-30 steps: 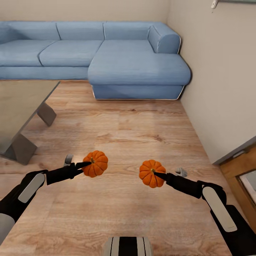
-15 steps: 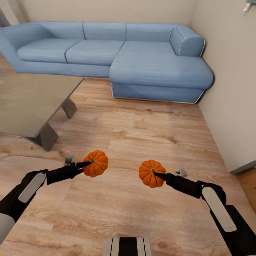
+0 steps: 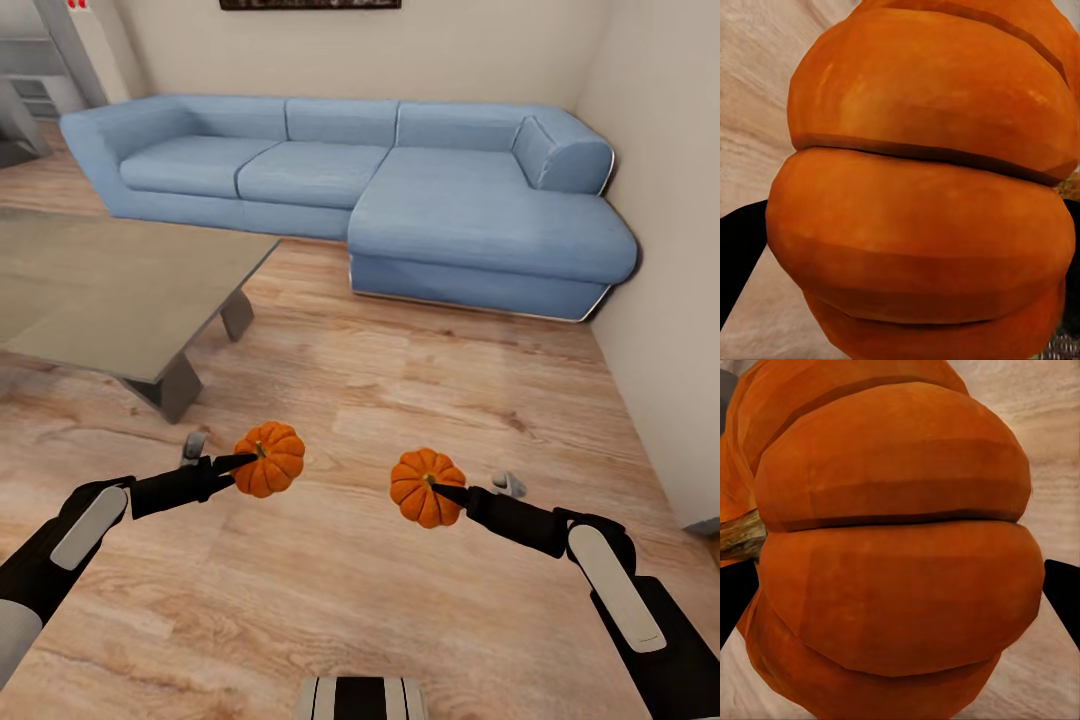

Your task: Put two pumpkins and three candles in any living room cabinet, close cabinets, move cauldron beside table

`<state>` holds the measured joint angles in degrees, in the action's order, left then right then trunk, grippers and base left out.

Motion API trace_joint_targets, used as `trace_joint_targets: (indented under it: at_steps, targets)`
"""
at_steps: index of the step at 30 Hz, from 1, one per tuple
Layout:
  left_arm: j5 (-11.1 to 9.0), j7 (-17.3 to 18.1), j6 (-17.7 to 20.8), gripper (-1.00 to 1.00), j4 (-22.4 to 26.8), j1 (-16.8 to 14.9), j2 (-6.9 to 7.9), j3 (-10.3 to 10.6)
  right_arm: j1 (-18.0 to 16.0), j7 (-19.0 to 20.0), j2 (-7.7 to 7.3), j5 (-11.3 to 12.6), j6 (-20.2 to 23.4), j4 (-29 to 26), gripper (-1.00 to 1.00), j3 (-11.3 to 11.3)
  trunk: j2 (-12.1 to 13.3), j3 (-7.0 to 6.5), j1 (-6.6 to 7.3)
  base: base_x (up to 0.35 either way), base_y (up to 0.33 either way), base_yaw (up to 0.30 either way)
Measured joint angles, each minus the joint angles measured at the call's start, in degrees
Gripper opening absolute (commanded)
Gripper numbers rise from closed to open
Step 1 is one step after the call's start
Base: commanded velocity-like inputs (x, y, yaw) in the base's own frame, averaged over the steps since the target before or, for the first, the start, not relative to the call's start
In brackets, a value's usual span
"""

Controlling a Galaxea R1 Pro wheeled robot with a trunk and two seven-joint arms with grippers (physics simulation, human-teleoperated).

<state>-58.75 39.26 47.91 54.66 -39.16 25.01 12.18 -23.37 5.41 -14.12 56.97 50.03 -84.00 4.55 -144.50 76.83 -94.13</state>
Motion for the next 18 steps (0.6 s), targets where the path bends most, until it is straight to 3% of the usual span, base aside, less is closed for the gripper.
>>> trace_joint_targets:
  at_steps: [18]
  targets:
    - [0.44,0.05,-0.17,-1.00,0.09,-0.01,0.01,0.01,0.00,-0.02,0.00,-0.37,0.00,0.02,-1.00,0.02,0.02,-0.77,0.02,0.000,0.000,0.262]
